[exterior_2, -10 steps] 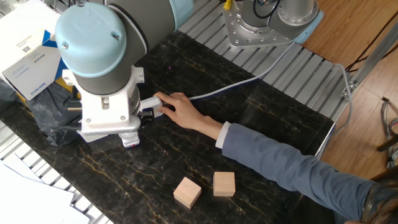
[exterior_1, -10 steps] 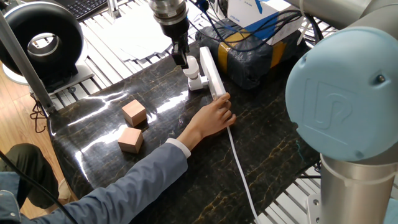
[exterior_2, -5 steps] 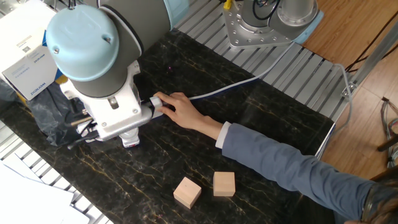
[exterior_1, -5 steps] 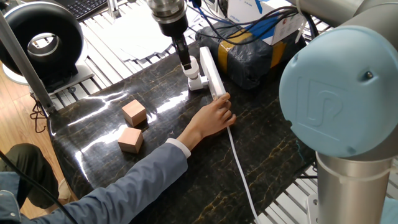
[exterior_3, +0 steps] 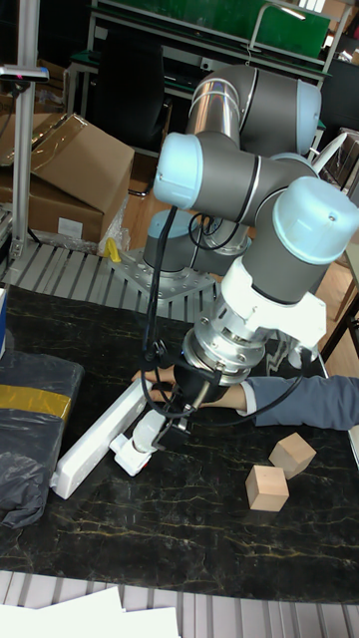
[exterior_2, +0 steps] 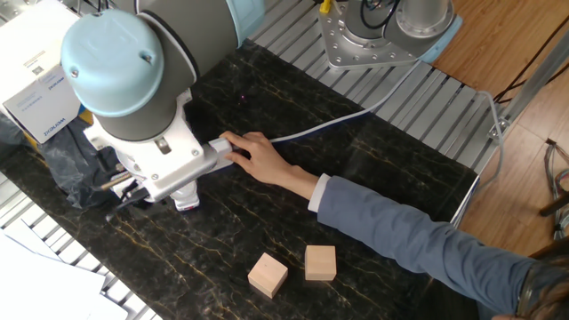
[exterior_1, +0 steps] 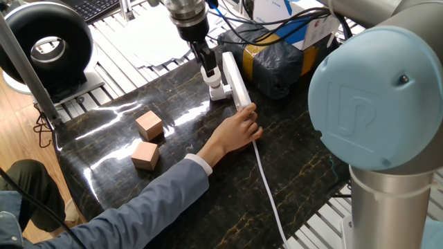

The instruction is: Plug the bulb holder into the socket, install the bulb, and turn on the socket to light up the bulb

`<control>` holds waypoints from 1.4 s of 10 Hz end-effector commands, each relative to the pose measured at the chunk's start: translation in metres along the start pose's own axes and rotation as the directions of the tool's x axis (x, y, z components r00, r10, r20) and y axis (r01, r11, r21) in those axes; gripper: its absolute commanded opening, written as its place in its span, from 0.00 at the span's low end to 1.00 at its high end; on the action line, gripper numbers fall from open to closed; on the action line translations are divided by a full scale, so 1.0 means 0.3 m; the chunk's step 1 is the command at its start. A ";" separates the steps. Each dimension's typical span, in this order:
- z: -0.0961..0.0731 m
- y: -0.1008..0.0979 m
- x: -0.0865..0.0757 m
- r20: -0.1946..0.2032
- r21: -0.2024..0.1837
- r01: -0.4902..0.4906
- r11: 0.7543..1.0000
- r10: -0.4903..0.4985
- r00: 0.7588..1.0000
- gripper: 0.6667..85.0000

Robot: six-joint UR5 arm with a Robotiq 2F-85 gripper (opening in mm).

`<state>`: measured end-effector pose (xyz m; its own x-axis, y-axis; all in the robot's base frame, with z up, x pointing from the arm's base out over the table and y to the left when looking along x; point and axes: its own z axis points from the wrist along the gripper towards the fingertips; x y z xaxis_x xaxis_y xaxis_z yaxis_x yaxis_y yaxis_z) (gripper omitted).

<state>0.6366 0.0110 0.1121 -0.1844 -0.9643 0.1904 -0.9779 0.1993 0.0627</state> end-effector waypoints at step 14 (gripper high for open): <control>0.019 0.020 0.020 -0.023 -0.003 -0.129 0.992 0.129 0.991 0.39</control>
<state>0.6298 0.0029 0.1077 -0.2380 -0.9450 0.2246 -0.9653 0.2556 0.0529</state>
